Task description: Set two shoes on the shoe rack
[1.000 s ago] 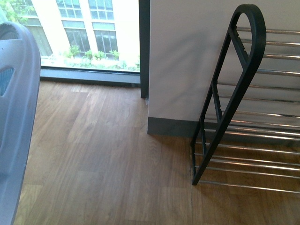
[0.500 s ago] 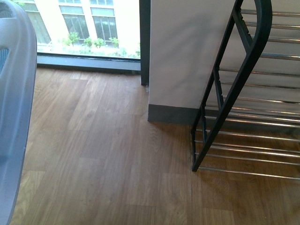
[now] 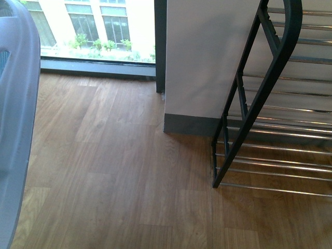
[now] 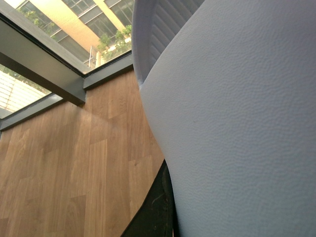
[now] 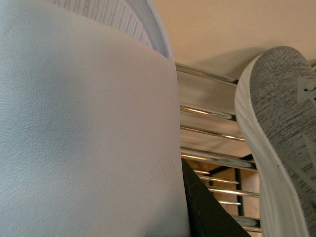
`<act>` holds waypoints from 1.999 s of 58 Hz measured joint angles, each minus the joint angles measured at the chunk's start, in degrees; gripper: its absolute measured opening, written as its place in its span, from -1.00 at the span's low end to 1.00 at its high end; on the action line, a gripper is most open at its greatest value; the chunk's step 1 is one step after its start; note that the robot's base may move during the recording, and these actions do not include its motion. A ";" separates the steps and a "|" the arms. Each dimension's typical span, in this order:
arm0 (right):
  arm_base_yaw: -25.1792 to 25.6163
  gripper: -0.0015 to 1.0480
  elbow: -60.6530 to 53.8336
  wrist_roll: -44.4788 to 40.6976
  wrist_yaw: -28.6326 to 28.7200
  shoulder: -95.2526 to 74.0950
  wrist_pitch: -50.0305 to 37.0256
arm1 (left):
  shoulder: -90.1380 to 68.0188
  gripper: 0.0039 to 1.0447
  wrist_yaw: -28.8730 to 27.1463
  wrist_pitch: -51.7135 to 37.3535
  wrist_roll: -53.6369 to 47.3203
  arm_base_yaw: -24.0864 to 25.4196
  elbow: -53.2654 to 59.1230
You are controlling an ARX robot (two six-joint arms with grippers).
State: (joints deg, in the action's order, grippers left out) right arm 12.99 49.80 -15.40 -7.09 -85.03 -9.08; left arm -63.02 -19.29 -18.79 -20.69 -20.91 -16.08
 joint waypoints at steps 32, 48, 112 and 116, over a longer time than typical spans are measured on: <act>1.62 -0.97 9.27 -14.38 -8.79 -14.43 -3.52 | 0.00 -0.97 0.00 0.02 0.00 0.00 0.00; 3.89 -0.97 14.64 -12.24 -8.37 -17.57 1.62 | 0.00 -0.97 0.00 0.00 0.00 0.00 0.00; 6.80 -0.97 24.79 -13.03 -11.13 -24.17 10.29 | 0.00 -0.97 0.02 0.00 0.00 0.00 0.00; 6.93 -0.97 25.18 -12.76 -11.19 -24.41 10.62 | 0.00 -0.97 0.00 0.00 0.00 0.00 0.00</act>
State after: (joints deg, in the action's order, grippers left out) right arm 19.92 74.98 -28.16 -18.28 -109.45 1.54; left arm -63.02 -19.29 -18.79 -20.69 -20.91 -16.08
